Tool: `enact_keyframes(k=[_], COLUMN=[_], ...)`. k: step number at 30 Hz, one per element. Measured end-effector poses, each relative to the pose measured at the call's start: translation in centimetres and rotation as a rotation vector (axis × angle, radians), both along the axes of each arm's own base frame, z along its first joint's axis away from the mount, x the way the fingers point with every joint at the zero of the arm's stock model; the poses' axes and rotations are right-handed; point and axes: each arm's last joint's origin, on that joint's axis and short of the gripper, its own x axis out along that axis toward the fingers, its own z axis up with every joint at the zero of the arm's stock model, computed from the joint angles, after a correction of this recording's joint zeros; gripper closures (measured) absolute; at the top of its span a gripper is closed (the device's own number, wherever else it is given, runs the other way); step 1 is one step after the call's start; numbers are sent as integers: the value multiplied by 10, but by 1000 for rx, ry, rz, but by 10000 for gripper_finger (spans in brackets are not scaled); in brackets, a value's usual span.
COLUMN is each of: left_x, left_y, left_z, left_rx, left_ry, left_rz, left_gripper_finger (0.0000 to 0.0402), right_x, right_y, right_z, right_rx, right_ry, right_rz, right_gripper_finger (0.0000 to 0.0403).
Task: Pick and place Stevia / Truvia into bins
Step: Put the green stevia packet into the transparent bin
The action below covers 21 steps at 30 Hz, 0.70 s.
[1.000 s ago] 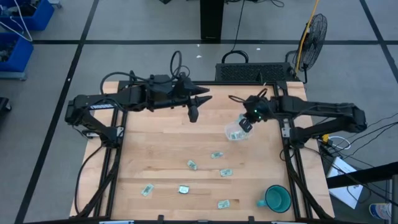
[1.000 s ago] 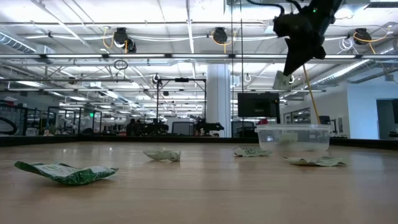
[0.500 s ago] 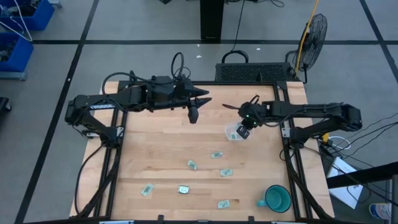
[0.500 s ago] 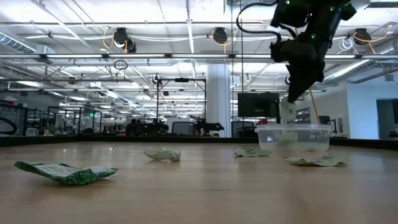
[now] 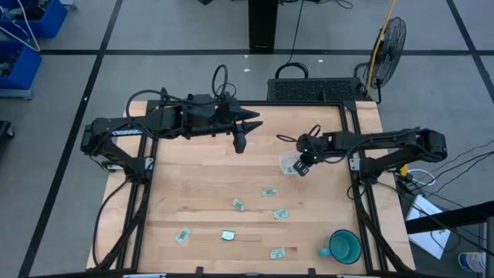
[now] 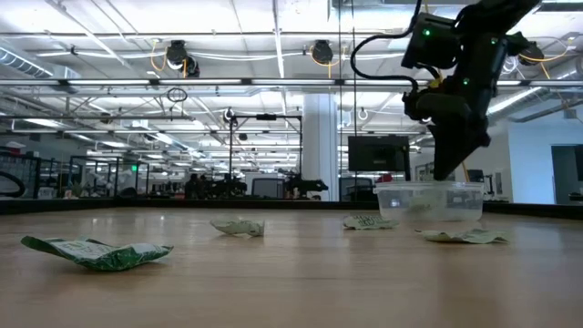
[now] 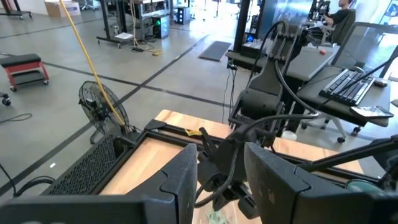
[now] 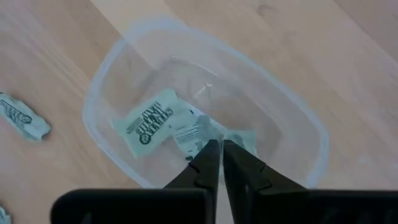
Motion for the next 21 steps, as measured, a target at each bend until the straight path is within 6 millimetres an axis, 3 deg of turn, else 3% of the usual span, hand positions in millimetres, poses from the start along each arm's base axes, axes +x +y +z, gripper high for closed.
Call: enact_keyframes(k=[11, 17, 21], left_x=[0, -3, -13], left_y=[0, 0, -1], left_z=[0, -4, -7], left_rx=[25, 23, 28], left_ry=[7, 64, 153], left_rz=[-5, -7, -10], left_gripper_finger=[261, 261, 261], right_x=[2, -2, 2], right_y=[0, 5, 12], right_z=[1, 24, 49], right_rx=[-15, 35, 25], right_ry=[-92, -225, -457], right_rz=[-5, -31, -6], right_gripper_finger=[313, 305, 305])
